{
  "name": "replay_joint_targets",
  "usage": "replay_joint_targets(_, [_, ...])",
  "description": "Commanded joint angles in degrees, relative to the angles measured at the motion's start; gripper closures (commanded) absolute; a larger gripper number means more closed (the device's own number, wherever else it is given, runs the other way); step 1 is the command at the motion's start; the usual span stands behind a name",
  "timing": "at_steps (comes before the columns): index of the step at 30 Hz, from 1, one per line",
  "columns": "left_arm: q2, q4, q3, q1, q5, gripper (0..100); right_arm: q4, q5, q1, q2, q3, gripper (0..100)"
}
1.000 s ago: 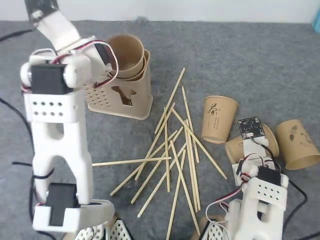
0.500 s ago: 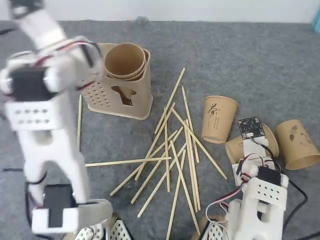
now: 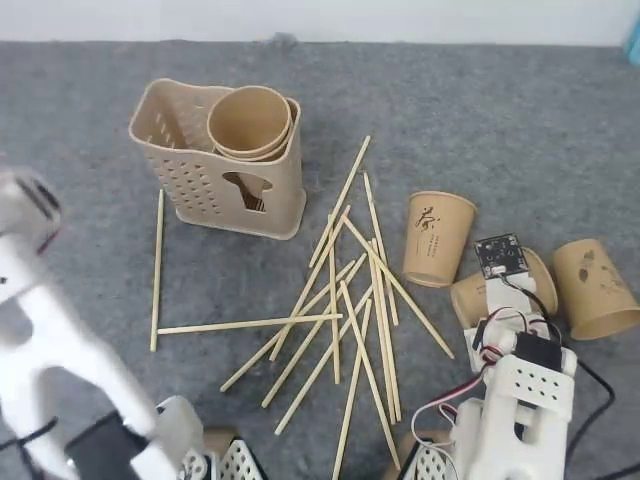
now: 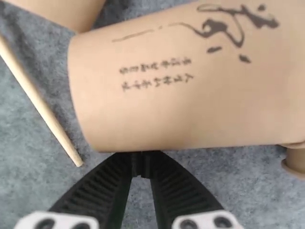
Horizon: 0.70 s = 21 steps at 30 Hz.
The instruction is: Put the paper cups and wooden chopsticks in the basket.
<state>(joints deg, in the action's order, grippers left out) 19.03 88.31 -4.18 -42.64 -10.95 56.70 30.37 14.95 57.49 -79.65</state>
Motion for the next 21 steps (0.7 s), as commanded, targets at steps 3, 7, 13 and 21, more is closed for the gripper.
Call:
replay_joint_targets(3, [4.92, -26.73, -32.31, -9.23, 9.41, 81, 4.53, 6.59, 0.75, 1.27, 5.98, 97.9])
replay_joint_targets(7, [5.36, -35.34, -41.54, -11.6, 12.84, 81, 11.12, 9.49, 3.38, 0.66, 16.26, 97.9])
replay_joint_targets(13, [5.8, -44.48, -53.05, -8.97, 16.97, 81, 22.29, 5.89, 2.15, 0.48, 34.64, 97.8])
replay_joint_targets(21, [5.45, -39.65, -53.85, -5.1, 26.81, 81, 26.33, -8.88, -5.49, -18.42, 56.53, 97.8])
